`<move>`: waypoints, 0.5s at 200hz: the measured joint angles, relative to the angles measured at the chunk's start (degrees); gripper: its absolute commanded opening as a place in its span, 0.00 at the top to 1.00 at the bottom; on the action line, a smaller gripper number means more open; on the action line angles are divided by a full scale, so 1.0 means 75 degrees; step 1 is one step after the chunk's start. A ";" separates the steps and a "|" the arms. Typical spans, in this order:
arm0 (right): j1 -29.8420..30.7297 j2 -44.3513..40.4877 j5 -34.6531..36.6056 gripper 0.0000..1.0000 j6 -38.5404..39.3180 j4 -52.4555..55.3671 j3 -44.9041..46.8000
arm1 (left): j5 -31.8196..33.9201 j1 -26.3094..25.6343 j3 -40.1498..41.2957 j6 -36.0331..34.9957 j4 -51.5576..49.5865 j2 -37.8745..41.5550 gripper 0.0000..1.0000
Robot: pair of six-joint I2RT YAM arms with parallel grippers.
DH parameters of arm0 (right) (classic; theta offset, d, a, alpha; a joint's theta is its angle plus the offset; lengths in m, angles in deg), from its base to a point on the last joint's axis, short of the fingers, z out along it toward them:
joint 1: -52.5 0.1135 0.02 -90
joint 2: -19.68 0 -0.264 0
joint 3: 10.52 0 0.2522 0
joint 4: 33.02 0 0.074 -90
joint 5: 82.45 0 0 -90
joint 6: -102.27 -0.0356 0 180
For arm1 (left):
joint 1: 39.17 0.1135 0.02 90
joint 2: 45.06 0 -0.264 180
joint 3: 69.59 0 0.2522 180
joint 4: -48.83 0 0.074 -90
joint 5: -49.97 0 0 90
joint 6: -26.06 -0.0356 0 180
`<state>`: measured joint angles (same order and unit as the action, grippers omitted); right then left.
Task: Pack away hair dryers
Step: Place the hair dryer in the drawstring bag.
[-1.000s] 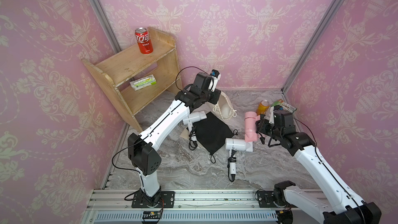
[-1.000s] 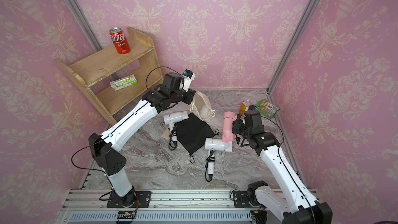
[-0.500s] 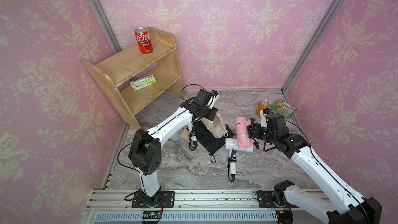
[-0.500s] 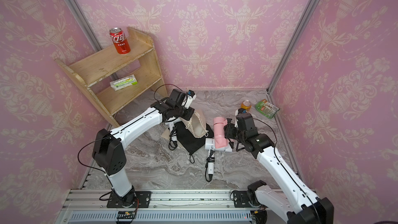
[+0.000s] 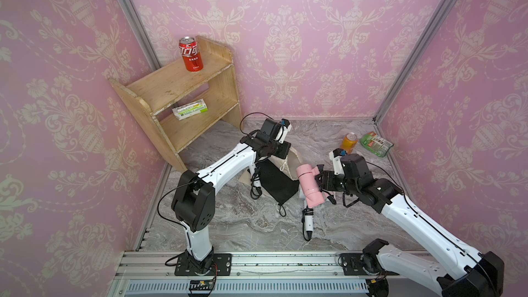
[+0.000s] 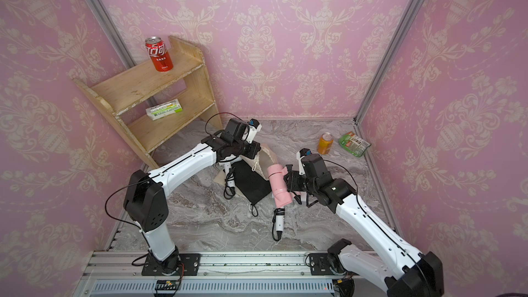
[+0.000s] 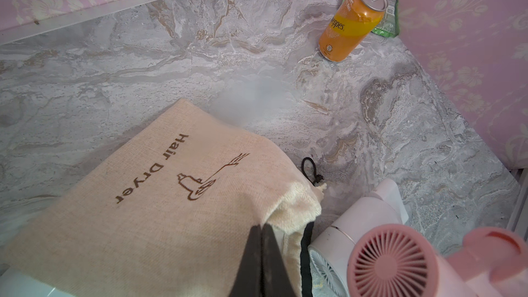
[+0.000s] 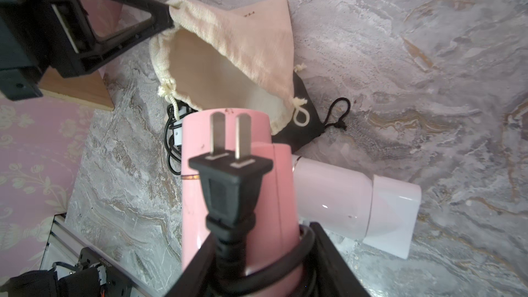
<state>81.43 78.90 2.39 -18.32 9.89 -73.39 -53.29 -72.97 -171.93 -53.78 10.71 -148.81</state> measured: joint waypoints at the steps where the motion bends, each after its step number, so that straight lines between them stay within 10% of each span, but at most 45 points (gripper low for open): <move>1: 0.0006 0.0009 -0.0003 0.69 0.0006 0.0000 0.0000 | 0.0000 0.0000 0.0000 0.0003 0.0000 0.0000 1.00; 100: 0.0321 0.1174 0.0463 0.69 0.1166 -0.0064 -0.0425 | -0.0347 -0.0023 -0.0128 0.0067 -0.0006 -0.0029 1.00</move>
<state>83.84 87.71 5.86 -9.58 9.41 -76.58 -55.89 -73.15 -172.89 -53.28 10.66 -149.03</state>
